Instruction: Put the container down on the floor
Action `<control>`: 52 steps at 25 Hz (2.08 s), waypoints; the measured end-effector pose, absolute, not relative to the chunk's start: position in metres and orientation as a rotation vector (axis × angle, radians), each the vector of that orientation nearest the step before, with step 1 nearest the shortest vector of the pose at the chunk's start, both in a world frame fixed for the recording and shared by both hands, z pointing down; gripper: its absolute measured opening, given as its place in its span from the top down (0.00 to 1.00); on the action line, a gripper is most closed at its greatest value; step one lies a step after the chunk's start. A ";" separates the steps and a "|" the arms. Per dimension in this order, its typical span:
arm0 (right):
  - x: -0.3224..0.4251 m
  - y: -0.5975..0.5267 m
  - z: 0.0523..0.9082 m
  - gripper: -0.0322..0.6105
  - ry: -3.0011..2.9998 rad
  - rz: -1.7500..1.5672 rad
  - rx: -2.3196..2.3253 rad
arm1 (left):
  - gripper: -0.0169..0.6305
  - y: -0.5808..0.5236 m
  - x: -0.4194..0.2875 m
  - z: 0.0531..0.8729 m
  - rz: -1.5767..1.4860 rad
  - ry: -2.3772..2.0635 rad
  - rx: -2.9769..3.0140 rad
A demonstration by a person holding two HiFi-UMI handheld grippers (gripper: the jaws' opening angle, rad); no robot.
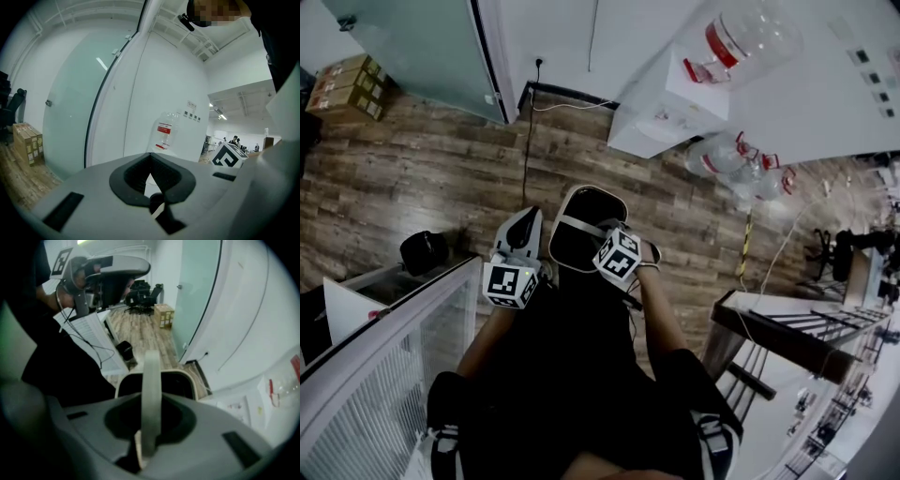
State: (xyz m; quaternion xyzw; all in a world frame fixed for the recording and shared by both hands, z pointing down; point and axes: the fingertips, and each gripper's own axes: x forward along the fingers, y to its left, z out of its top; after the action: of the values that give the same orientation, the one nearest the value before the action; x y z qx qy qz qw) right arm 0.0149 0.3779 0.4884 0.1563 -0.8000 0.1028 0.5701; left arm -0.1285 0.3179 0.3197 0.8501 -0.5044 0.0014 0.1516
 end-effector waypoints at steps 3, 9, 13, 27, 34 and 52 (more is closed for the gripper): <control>0.022 0.352 0.491 0.84 -1.875 0.237 0.345 | 0.93 0.287 -0.116 0.319 0.025 -1.450 2.438; 0.042 0.297 0.494 0.84 -1.886 0.220 0.298 | 0.93 0.224 -0.086 0.318 0.037 -1.469 2.422; 0.054 0.263 0.498 0.84 -1.889 0.200 0.271 | 0.93 0.188 -0.065 0.314 0.049 -1.486 2.419; 0.099 0.142 0.511 0.84 -1.881 0.180 0.273 | 0.93 0.080 -0.037 0.313 0.102 -1.514 2.432; 0.107 0.095 0.534 0.84 -1.849 0.193 0.269 | 0.93 0.002 -0.035 0.333 0.115 -1.415 2.478; 0.106 -0.016 0.663 0.84 -1.814 0.212 0.276 | 0.93 -0.132 -0.036 0.413 0.186 -1.299 2.481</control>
State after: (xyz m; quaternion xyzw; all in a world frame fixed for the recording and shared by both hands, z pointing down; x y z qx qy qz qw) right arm 0.1059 -0.0158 0.6631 0.1191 -0.7835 0.0914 0.6030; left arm -0.0361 -0.1317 0.4128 0.8716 -0.4562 0.0652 0.1668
